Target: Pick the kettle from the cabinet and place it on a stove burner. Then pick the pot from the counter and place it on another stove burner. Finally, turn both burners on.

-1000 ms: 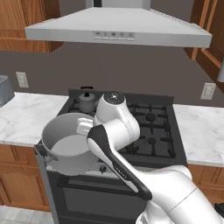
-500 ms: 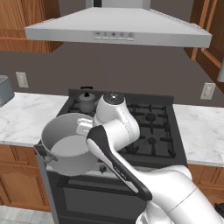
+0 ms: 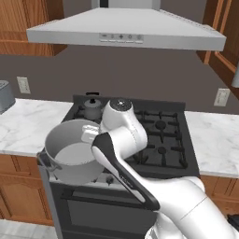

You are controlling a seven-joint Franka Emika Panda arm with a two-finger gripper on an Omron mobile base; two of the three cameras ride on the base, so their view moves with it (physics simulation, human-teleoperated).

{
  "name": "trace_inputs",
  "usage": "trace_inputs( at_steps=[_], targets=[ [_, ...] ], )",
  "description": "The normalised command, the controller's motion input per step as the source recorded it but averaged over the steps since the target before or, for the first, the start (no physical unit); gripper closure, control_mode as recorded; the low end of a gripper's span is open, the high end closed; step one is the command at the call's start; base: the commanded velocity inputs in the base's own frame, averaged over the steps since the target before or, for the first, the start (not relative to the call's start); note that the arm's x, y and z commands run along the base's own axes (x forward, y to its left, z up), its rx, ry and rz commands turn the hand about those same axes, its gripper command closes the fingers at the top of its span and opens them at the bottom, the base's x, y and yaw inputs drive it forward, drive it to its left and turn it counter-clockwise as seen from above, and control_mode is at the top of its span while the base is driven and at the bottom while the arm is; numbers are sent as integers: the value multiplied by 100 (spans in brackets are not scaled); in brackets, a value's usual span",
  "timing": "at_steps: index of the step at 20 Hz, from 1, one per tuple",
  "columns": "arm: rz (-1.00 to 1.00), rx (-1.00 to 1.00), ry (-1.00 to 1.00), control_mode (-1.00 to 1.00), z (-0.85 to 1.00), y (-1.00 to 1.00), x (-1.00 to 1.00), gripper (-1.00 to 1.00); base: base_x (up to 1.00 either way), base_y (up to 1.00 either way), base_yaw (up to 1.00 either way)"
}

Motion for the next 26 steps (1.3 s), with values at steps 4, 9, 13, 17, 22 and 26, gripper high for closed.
trace_inputs(
  at_steps=[4,9,13,17,22,26],
  targets=[
    [0,0,0,-100,0,7,38,100,0,0,0],
    [0,0,0,-100,0,3,41,100,0,0,0],
    [0,0,0,-100,0,1,40,100,0,0,0],
    [0,0,0,-100,0,0,38,100,0,0,0],
    [0,0,0,-100,0,0,36,100,0,0,0],
    [0,0,0,-100,0,0,36,100,0,0,0]
  ],
)
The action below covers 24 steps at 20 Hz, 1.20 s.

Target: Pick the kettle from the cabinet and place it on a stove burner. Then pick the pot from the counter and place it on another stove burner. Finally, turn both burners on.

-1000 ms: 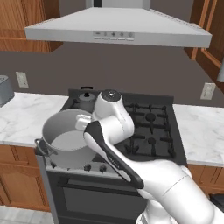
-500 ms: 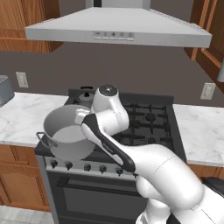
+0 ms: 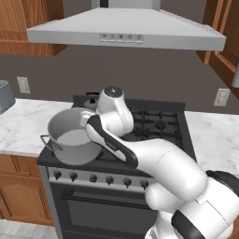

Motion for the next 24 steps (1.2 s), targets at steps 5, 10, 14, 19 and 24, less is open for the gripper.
trace_inputs(
  at_steps=[5,10,14,19,24],
  targets=[
    [0,0,0,-100,0,0,38,100,0,0,0],
    [-1,0,0,-100,0,0,37,100,0,0,0],
    [-1,0,0,-100,0,0,31,100,0,0,0],
    [-1,0,0,-100,-3,0,23,100,0,0,0],
    [-1,0,0,-100,-11,0,17,100,0,0,0]
  ],
)
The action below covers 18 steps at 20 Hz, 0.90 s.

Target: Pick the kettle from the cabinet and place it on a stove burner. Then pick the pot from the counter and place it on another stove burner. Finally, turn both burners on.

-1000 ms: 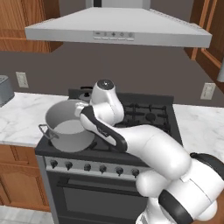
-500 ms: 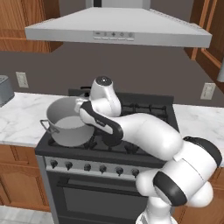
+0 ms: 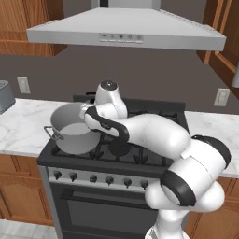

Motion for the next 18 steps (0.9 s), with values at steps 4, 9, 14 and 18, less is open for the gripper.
trace_inputs(
  at_steps=[4,9,14,18],
  targets=[
    [-2,0,0,-100,-11,0,11,100,0,0,0],
    [-3,0,0,-100,-5,0,12,100,0,0,0],
    [-4,0,0,-100,-8,0,12,100,0,0,0],
    [-4,0,0,-100,-11,0,4,100,0,0,0]
  ],
)
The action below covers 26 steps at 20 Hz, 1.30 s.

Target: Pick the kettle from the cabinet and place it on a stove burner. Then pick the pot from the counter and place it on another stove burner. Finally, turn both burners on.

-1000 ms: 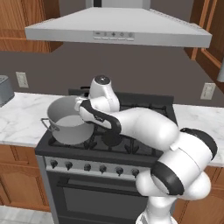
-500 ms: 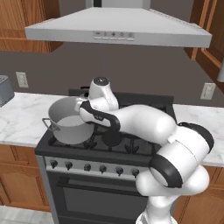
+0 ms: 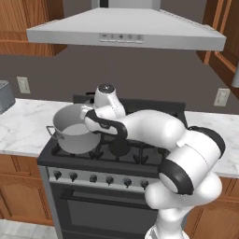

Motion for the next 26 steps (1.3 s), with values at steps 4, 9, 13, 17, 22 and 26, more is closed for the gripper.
trace_inputs(
  at_steps=[4,9,13,17,22,26],
  targets=[
    [-4,0,0,-100,-8,0,2,100,0,0,0],
    [-4,0,0,-100,-2,0,6,100,0,0,0],
    [-3,0,0,-100,-3,0,9,100,0,0,0],
    [-3,0,0,-100,-6,0,8,100,0,0,0],
    [-3,0,0,-100,-5,0,9,100,0,0,0],
    [-2,0,0,-100,0,2,11,100,0,0,0]
  ],
)
